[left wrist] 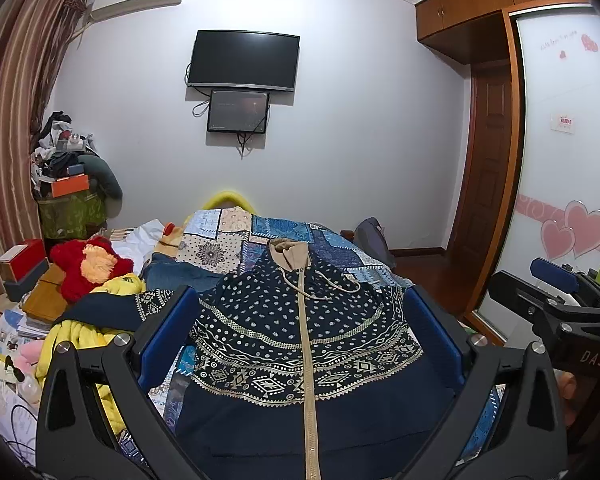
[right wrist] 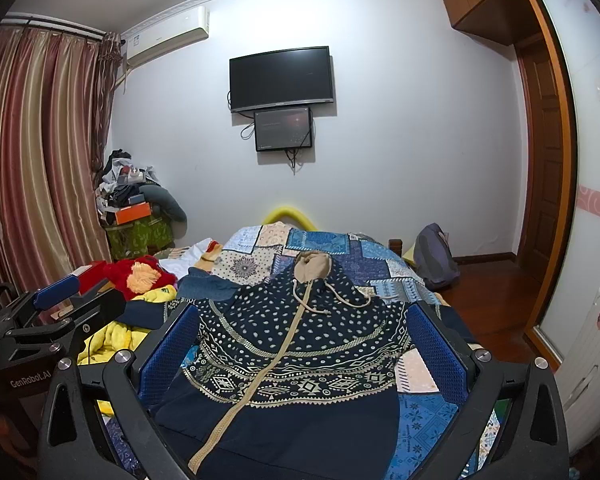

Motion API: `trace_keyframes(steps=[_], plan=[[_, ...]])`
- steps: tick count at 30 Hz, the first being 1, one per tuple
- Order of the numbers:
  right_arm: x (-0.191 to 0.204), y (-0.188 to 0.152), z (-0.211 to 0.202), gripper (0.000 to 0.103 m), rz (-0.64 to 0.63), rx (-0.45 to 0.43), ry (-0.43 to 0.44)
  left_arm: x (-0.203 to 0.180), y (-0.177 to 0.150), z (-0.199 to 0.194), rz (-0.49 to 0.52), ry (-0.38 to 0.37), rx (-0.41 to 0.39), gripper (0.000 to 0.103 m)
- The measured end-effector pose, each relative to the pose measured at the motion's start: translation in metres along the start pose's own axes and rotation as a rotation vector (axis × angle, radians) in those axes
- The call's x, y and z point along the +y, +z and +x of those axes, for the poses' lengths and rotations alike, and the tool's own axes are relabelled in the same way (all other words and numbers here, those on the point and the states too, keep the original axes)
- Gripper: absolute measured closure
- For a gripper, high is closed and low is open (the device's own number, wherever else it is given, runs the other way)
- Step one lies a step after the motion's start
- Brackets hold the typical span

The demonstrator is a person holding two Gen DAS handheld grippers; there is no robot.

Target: Fold large clothes

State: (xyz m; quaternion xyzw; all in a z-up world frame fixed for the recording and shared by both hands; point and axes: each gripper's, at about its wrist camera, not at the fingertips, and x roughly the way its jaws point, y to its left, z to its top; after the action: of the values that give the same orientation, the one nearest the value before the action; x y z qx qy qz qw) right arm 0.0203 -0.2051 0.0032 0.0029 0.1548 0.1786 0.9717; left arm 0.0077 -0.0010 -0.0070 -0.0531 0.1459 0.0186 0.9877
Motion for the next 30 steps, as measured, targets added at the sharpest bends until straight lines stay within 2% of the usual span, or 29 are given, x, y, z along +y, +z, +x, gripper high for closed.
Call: trace_keyframes(steps=[30], plan=[[0.006, -0.003, 0.017, 0.000, -0.007, 0.031, 0.010, 0.009, 0.002, 0.011, -0.014, 0.005, 0.012, 0.000]])
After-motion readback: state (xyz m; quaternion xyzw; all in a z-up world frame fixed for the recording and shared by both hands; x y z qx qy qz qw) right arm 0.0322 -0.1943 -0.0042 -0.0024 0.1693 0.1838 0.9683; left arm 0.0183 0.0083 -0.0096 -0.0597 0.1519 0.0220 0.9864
